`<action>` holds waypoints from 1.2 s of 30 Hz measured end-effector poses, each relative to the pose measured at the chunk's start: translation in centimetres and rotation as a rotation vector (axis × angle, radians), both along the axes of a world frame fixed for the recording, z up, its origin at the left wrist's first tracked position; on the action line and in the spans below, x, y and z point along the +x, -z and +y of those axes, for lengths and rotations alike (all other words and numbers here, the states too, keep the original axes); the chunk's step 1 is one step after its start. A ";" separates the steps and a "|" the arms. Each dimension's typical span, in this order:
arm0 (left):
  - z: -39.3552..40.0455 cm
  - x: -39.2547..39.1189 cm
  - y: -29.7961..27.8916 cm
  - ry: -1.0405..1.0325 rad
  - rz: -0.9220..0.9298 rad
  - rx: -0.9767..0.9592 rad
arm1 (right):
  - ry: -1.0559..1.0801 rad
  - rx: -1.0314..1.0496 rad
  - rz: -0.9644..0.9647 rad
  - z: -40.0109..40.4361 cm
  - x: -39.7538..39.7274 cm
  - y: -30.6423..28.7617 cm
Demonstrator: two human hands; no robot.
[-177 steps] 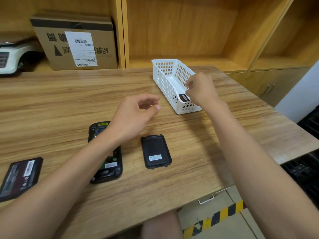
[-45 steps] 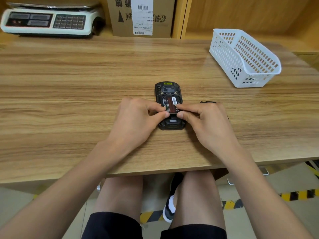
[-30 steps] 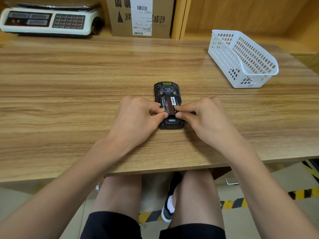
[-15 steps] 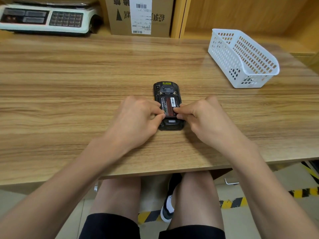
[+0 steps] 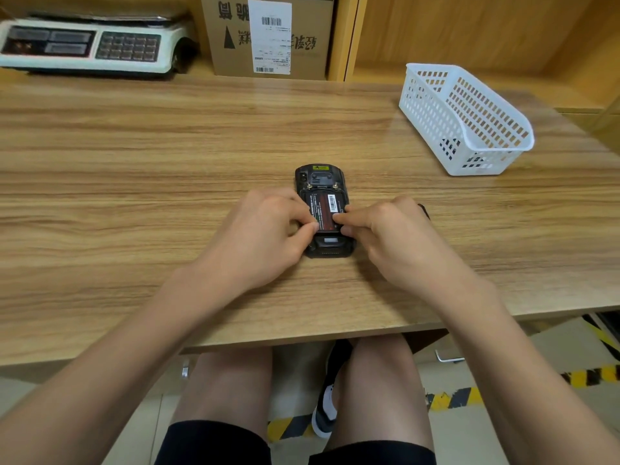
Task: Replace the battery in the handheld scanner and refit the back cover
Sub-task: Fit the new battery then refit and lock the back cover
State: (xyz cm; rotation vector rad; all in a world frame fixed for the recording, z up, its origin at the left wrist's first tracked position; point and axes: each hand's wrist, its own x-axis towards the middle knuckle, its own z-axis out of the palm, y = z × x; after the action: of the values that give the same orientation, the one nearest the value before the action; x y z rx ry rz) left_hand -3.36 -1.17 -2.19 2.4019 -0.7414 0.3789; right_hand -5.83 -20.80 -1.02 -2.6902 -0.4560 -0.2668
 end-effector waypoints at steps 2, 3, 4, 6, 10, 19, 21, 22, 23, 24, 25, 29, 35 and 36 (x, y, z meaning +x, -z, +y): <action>0.0 0.3 -0.1 -0.017 0.048 -0.043 | -0.007 0.009 -0.023 0.0 -0.1 0.0; -0.1 0.4 -0.2 -0.025 0.066 -0.050 | -0.013 0.028 -0.028 -0.1 -0.3 0.0; -0.1 0.6 -0.3 -0.035 0.075 -0.044 | -0.012 0.051 -0.030 -0.3 -0.4 0.1; -0.4 0.8 -0.4 -0.057 0.075 -0.024 | 0.036 0.092 -0.035 -1.2 -0.7 0.2; -2.1 0.5 -0.9 -0.029 0.027 -0.013 | 0.219 0.160 -0.063 -4.2 -1.4 -0.5; -8.0 -0.1 -1.0 0.109 -0.070 0.140 | 0.435 0.122 -0.031 -8.2 -2.7 0.2; -8.7 0.1 -0.7 0.110 -0.089 0.196 | 0.435 0.139 -0.025 -8.4 -2.9 0.4; -8.9 0.1 -0.6 0.110 -0.093 0.219 | 0.437 0.151 -0.022 -8.4 -2.9 0.5; -9.0 0.2 -0.5 0.111 -0.091 0.237 | 0.441 0.160 -0.014 -8.4 -3.0 0.6; -9.1 0.2 -0.4 0.112 -0.084 0.254 | 0.444 0.168 -0.004 -8.4 -3.0 0.6; -9.1 0.2 -0.4 0.113 -0.075 0.272 | 0.445 0.179 0.003 -8.4 -3.0 0.7; -9.0 0.1 -0.2 0.114 -0.058 0.321 | 0.428 0.281 0.004 -8.4 -3.1 0.7; -9.2 -0.1 -0.3 0.094 -0.038 0.338 | 0.398 0.547 -0.004 -8.3 -2.8 0.9; -9.3 -0.2 -0.3 0.089 -0.023 0.325 | 0.391 0.603 -0.015 -8.2 -2.8 0.9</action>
State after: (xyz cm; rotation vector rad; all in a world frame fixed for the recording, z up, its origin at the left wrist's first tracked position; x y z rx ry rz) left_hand -3.53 -10.48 -1.84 2.6567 -0.9813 0.2665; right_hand -8.67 -29.01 -1.91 -2.1562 0.1436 -0.4513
